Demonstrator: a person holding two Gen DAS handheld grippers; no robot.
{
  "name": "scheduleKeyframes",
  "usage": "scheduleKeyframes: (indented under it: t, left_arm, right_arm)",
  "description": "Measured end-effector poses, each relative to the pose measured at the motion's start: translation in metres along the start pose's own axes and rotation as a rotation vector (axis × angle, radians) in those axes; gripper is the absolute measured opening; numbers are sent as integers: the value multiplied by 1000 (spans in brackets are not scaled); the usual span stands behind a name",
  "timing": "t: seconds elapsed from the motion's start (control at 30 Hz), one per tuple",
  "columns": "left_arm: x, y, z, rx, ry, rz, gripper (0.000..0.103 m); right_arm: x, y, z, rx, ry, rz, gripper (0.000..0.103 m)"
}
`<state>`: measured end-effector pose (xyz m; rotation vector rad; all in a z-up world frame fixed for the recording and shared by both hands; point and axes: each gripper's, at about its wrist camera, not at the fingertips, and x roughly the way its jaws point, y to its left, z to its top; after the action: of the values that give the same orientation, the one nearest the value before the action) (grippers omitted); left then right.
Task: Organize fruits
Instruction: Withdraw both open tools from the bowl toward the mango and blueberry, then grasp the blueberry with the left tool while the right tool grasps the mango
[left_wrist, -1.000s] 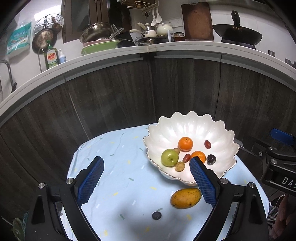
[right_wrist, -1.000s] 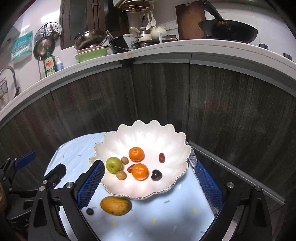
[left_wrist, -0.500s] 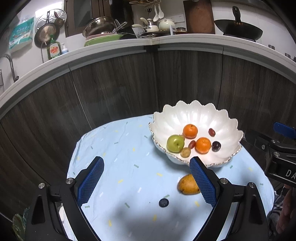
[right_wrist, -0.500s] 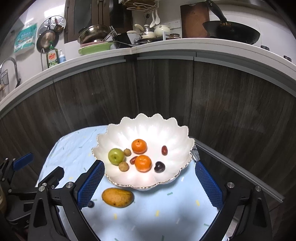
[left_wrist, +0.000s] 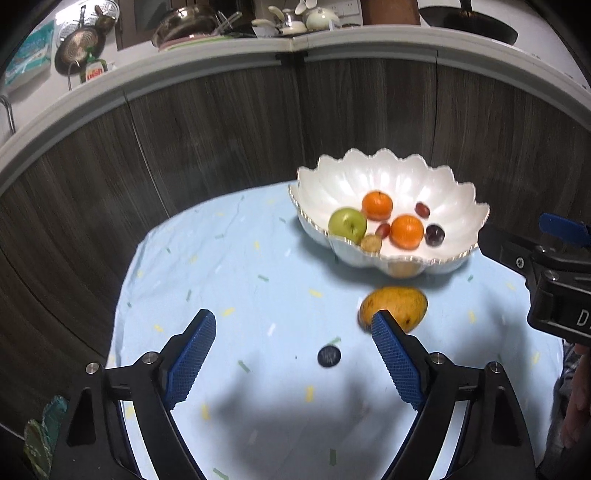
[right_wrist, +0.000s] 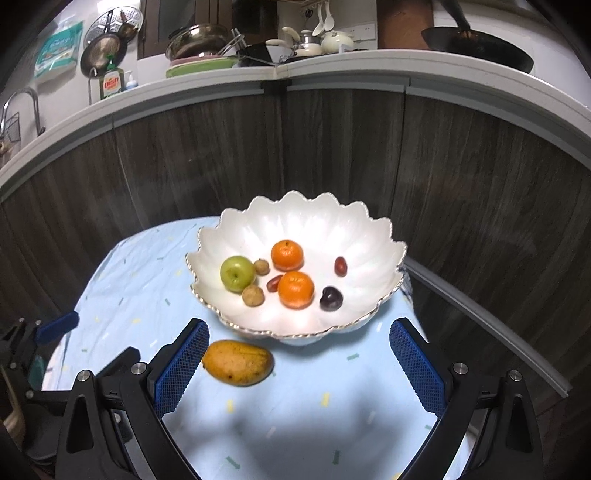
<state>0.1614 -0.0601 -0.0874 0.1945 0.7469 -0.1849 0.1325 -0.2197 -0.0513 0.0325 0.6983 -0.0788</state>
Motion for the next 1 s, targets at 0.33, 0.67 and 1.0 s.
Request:
scheduleKeyframes:
  t: [0.33,0.67,1.0]
  left_arm:
    - [28,2,-19,-22,74,-41,79]
    - [47,-4,-29,13,81,-62,67]
    - [64,-11,-35,19,101,-96,52]
  right_arm:
    - [20,9,-16,-23,47,7,100]
    - [41,20,-24,-28,91,28,100]
    - [71,35,-29,-25,172,73,100]
